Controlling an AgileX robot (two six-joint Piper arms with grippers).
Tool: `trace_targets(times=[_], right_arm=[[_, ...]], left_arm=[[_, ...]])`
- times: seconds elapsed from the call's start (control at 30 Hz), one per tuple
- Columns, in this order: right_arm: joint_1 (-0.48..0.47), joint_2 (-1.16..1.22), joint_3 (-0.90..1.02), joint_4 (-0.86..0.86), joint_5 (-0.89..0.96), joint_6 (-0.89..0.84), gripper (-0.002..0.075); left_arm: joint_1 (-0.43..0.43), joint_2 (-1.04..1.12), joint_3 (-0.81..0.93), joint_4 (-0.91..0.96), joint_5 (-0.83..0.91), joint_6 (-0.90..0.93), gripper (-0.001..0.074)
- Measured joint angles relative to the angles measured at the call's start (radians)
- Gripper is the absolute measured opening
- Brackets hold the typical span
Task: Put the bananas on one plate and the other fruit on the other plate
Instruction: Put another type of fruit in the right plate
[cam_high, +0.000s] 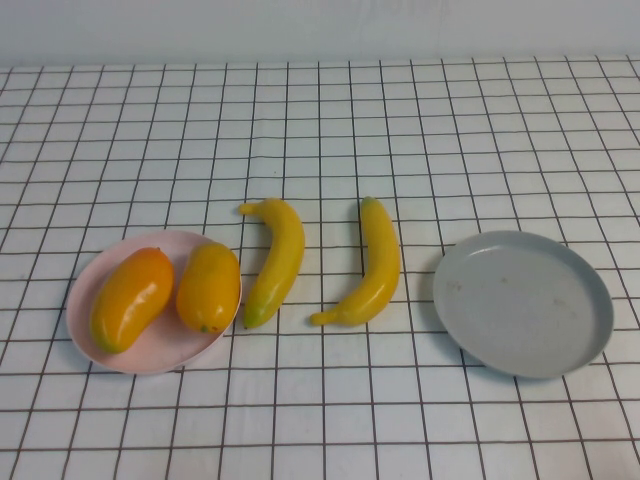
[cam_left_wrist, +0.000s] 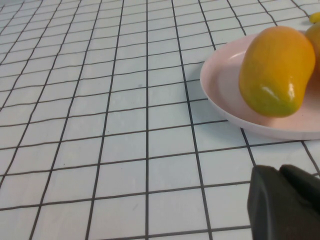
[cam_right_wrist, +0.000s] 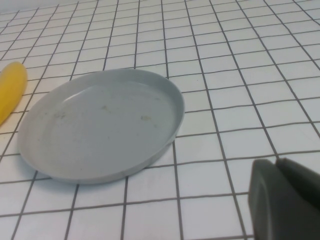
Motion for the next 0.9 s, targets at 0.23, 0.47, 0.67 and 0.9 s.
trace_targets(times=[0.23, 0.47, 0.67, 0.9], right_arm=[[0.000, 0.000, 0.000, 0.148, -0.033, 0.016, -0.0018], [0.000, 0.000, 0.000, 0.960, -0.152, 0.085, -0.0018], [0.000, 0.000, 0.000, 1.049, -0.195, -0.027, -0.0018], [0.000, 0.000, 0.000, 1.055, -0.206, -0.075, -0.0018]], left_arm=[[0.000, 0.000, 0.000, 0.000, 0.002, 0.002, -0.0003], [0.000, 0.000, 0.000, 0.000, 0.002, 0.002, -0.0003], [0.000, 0.000, 0.000, 0.000, 0.002, 0.002, -0.0003], [0.000, 0.000, 0.000, 0.000, 0.002, 0.002, -0.0004]])
